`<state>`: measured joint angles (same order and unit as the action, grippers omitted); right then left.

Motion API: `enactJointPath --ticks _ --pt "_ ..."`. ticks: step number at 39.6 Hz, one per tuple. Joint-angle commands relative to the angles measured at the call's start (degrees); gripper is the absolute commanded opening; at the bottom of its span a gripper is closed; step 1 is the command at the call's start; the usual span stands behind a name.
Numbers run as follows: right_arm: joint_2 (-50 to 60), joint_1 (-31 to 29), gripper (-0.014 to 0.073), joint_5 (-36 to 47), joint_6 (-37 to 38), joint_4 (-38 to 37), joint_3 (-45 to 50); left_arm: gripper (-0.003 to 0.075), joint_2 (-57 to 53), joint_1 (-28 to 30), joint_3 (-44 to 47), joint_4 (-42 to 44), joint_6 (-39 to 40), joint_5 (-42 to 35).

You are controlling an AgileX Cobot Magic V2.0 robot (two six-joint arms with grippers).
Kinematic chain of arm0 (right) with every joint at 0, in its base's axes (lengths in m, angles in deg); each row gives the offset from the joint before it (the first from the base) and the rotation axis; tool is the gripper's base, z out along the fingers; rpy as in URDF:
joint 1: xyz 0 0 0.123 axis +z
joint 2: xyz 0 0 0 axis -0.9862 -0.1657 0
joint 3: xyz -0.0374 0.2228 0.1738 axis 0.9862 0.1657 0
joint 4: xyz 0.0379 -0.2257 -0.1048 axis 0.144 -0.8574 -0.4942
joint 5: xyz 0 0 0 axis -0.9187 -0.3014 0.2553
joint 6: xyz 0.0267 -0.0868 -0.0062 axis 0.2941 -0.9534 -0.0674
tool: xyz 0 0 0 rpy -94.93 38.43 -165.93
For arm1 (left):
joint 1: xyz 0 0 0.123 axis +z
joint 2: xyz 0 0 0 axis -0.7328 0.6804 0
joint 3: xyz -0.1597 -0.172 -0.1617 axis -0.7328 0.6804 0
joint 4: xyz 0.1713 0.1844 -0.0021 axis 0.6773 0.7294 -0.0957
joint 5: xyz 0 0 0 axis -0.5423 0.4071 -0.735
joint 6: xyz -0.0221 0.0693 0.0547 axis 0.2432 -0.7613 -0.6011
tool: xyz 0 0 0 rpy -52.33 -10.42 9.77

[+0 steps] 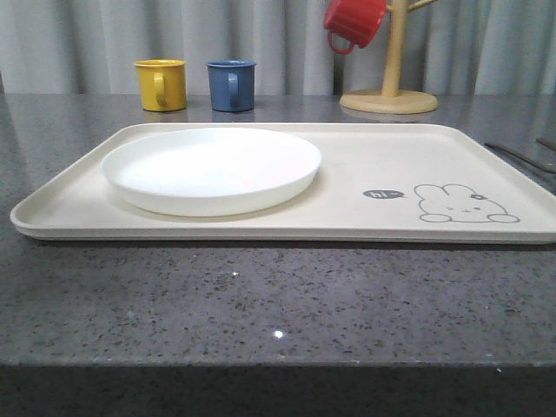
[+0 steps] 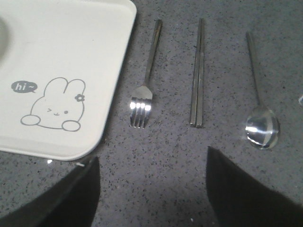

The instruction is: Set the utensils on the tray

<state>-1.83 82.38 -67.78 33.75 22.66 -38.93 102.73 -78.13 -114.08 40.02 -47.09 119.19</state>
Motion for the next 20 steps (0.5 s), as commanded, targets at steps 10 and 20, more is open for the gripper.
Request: enactJointPath --ticks 10,20 --pt "-0.5 -0.2 0.0505 3.9 0.0 0.0 -1.7 0.0418 -31.5 -1.6 15.3 1.7 2.3 -3.8" --pt "-0.5 -0.2 0.0505 2.0 0.0 0.0 -1.7 0.0418 -41.9 -1.6 19.3 5.2 2.3 -5.1"
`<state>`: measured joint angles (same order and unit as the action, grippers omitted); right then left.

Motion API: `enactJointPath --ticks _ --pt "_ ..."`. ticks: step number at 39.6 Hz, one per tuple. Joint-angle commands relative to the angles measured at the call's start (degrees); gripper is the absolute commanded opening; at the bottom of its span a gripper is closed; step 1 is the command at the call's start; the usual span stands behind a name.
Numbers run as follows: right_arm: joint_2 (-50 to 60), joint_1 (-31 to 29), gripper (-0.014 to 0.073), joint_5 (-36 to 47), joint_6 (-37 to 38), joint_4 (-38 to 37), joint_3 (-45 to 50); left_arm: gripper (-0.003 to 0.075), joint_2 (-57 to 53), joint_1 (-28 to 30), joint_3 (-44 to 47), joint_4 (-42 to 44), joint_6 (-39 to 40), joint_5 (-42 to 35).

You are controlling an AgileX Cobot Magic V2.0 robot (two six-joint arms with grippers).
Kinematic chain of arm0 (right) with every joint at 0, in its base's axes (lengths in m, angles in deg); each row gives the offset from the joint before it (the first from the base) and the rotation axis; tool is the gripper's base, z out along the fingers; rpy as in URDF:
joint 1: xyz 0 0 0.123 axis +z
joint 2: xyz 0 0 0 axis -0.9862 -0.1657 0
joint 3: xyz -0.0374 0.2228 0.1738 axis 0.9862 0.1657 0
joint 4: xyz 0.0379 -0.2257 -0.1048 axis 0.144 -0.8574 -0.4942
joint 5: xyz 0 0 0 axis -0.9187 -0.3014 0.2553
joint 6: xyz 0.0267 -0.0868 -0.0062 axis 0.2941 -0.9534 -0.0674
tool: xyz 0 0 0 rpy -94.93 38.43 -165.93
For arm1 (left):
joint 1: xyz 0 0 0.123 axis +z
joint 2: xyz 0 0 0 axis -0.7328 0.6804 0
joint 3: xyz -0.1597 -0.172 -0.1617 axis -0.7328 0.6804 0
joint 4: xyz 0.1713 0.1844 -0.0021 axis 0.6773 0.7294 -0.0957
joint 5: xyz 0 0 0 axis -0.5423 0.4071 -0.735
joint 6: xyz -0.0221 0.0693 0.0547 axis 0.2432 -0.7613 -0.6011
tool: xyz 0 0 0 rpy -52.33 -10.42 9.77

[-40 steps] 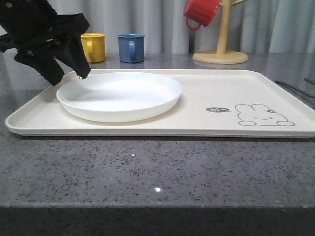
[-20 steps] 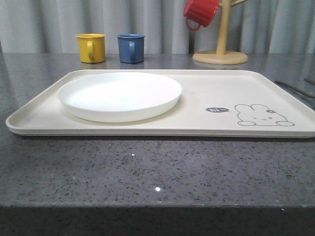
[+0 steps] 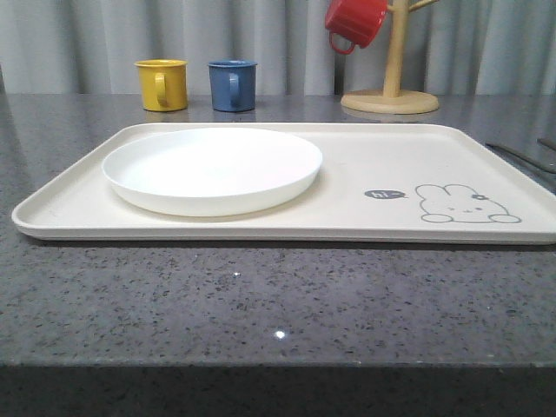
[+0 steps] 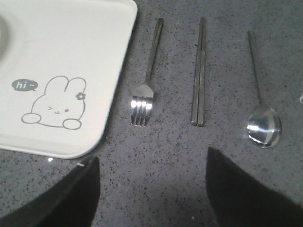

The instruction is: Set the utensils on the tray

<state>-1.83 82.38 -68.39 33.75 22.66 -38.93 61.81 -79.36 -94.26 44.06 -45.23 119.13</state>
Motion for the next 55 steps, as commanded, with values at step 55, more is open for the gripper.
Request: enactJointPath --ticks 55 --pt "-47.9 -0.1 0.0465 -20.7 2.4 0.6 -37.8 0.0418 -1.3 -0.4 -0.6 1.2 0.5 -7.1"
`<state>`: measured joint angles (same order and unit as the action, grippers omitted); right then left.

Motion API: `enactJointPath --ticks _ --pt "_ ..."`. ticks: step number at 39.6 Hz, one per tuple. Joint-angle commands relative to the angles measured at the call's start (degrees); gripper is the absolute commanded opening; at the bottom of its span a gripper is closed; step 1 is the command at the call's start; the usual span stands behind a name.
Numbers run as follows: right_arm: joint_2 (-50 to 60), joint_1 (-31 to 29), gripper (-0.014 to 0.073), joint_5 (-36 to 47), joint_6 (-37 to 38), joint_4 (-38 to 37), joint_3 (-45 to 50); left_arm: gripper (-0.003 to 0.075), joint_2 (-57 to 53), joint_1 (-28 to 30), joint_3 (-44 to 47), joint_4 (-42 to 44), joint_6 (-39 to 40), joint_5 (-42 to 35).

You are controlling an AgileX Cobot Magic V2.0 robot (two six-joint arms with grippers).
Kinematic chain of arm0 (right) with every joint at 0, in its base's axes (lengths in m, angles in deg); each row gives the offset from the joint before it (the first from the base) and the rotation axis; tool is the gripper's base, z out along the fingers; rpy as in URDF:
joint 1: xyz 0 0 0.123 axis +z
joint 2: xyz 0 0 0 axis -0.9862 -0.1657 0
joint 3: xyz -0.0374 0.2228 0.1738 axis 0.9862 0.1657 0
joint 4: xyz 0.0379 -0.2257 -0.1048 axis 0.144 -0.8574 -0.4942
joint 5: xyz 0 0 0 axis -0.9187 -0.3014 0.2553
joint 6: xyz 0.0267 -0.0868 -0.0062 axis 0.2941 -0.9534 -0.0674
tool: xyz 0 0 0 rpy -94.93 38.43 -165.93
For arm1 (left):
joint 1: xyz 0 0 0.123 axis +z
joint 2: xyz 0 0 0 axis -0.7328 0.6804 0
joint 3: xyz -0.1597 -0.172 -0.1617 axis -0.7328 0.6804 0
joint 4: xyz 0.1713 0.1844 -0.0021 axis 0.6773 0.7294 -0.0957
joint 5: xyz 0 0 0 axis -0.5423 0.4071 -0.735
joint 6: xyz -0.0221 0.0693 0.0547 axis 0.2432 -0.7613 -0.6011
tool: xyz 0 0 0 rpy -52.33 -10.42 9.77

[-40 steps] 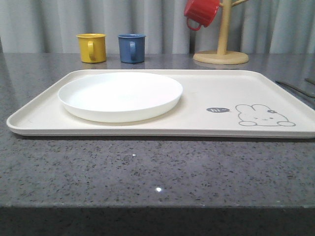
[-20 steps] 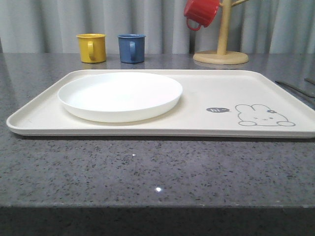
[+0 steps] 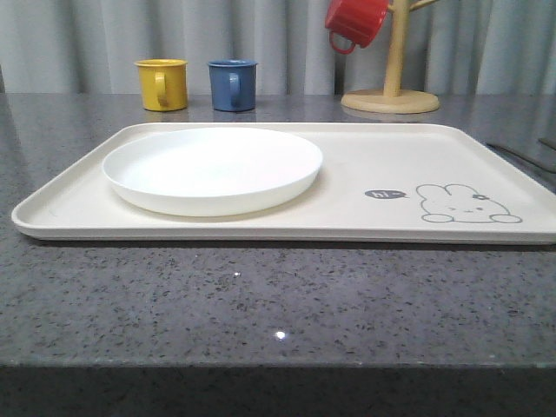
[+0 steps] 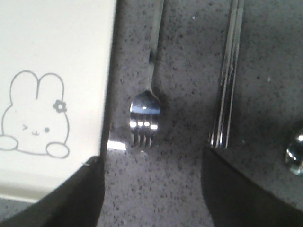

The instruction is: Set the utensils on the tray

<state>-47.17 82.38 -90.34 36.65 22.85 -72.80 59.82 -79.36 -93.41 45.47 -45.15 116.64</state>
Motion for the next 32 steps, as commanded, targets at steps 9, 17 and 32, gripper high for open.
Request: enactJointPath --ticks 9,17,32 --pt "-10.8 -0.1 0.0465 1.8 -0.5 0.4 -10.1 0.0418 0.7 -0.4 -1.4 -0.2 0.4 -4.6" --pt "-16.5 0.3 0.0465 2.2 -1.1 0.1 -14.1 0.0418 0.7 -0.4 -1.4 -0.2 0.4 -4.6" --pt "-22.4 1.6 0.0465 2.0 -1.4 -4.6 -16.1 0.0418 0.7 -0.4 -1.4 -0.2 0.4 -4.6"
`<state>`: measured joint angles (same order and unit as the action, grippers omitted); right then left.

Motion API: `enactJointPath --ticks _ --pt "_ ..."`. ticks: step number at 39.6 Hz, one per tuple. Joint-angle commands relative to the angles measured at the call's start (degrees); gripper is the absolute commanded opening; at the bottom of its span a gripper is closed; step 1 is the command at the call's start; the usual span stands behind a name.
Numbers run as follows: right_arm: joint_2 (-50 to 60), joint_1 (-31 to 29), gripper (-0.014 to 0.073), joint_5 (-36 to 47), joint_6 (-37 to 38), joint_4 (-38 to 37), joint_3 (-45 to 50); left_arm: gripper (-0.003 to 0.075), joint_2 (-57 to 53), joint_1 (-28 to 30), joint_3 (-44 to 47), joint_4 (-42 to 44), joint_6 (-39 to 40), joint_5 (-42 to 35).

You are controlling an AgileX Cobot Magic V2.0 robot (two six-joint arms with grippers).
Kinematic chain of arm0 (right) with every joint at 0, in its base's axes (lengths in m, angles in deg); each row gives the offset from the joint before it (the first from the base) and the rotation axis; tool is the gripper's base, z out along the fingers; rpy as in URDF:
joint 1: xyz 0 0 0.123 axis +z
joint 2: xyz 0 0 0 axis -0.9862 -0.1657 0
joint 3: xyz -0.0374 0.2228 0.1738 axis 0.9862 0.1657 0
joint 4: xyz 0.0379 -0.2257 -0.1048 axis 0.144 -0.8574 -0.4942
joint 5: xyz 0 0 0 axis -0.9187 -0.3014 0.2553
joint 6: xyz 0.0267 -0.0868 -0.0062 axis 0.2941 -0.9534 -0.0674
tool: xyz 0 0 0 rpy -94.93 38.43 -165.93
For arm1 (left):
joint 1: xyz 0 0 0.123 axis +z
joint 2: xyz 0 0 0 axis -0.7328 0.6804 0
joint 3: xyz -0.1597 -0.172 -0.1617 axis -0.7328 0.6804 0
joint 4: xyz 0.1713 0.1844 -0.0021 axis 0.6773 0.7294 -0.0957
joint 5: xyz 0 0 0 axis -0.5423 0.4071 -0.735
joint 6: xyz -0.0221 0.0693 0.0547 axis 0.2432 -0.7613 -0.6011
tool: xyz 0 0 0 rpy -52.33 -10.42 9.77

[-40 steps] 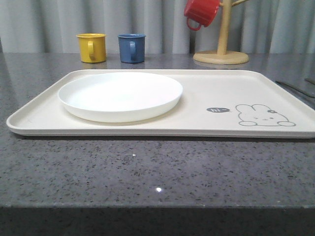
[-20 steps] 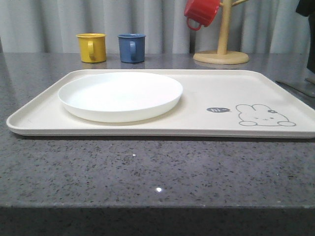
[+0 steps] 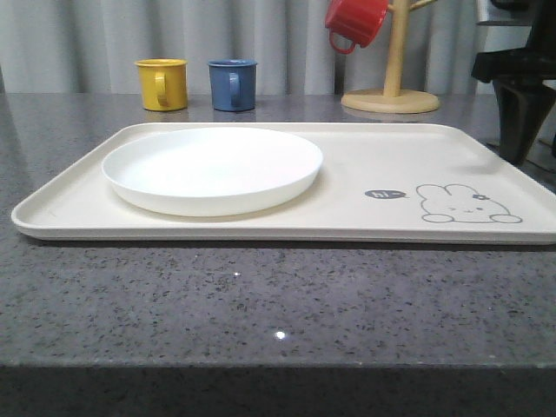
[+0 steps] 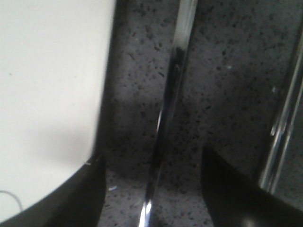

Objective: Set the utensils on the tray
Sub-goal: 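Grasp the steel fork with the right gripper and lift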

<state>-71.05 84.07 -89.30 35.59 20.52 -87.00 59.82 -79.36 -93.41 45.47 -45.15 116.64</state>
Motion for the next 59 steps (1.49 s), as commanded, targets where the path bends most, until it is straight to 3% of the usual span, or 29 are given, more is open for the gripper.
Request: enactJointPath --ticks 1,9,18,32,45,49,59 --pt "1.3 -0.1 0.0465 1.0 -0.4 -2.8 -1.9 0.0418 0.7 -0.4 -1.4 -0.2 0.4 -4.6" --pt "1.2 -0.1 0.0447 1.4 0.3 -2.4 -1.9 0.0418 0.7 -0.4 -1.4 -0.2 0.4 -4.6" --pt "1.2 -0.1 0.0223 0.5 0.3 0.3 -1.9 0.0418 0.7 -0.4 -1.4 -0.2 0.4 -4.6" --pt "1.2 -0.1 0.0024 -1.5 1.1 1.0 -1.9 0.0418 0.7 -0.4 -1.4 -0.2 0.4 -4.6" --pt "3.6 -0.2 0.0021 -4.2 1.4 -1.2 -4.8 0.0418 0.7 -0.4 -1.4 -0.2 0.4 -4.6" --pt "5.4 0.3 0.0021 -6.1 1.4 1.1 -6.6 0.0418 0.7 -0.4 -1.4 -0.2 0.4 -4.6" --pt "7.0 9.3 0.0021 -7.6 4.4 4.0 -7.6 0.0418 0.7 -0.4 -1.4 -0.2 0.4 -4.6"
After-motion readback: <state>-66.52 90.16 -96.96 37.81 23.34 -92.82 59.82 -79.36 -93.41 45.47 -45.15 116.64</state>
